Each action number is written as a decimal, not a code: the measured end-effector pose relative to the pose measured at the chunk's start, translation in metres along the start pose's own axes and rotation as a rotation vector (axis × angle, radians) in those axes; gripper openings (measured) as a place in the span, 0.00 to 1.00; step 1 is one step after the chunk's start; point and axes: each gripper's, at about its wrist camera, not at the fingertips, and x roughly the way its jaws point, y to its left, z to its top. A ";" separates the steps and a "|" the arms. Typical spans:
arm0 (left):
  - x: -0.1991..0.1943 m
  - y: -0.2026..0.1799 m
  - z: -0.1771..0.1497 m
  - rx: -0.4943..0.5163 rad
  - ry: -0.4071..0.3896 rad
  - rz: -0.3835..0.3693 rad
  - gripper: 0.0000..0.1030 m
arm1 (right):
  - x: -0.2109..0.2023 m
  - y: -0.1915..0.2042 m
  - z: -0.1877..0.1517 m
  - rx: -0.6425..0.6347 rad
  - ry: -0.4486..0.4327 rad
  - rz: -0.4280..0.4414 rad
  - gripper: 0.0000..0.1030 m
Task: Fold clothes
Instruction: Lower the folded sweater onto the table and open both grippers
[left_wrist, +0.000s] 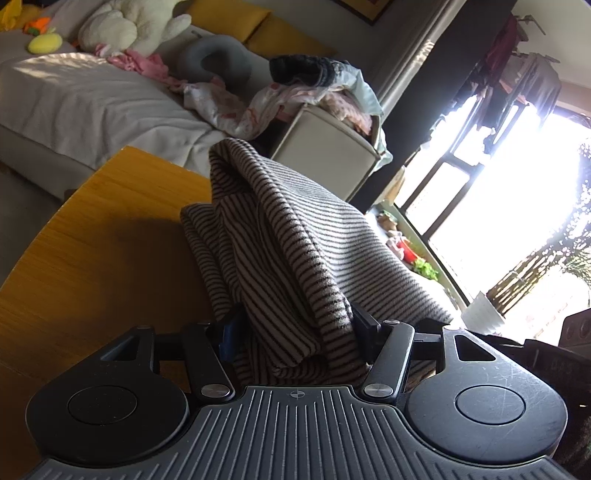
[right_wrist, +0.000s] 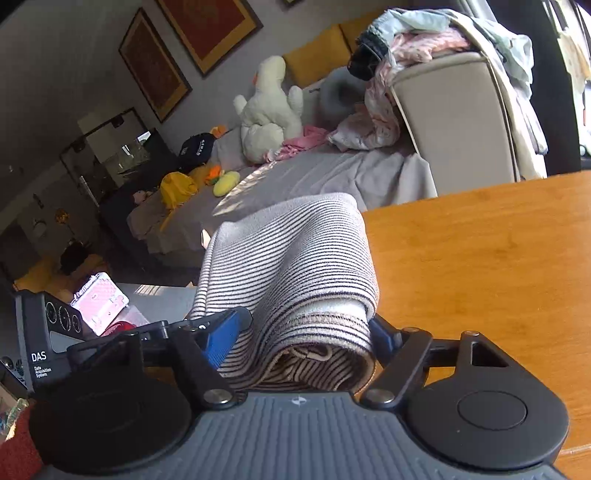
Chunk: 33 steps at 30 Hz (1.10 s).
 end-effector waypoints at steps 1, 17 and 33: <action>0.001 0.001 0.000 -0.003 0.002 -0.005 0.62 | 0.002 0.000 0.000 -0.024 0.008 -0.050 0.73; -0.043 -0.041 -0.054 0.043 -0.065 0.107 0.86 | -0.049 -0.022 -0.042 0.062 -0.117 -0.176 1.00; -0.033 -0.101 -0.089 0.233 0.053 0.257 1.00 | -0.076 -0.013 -0.072 -0.129 0.083 -0.580 1.00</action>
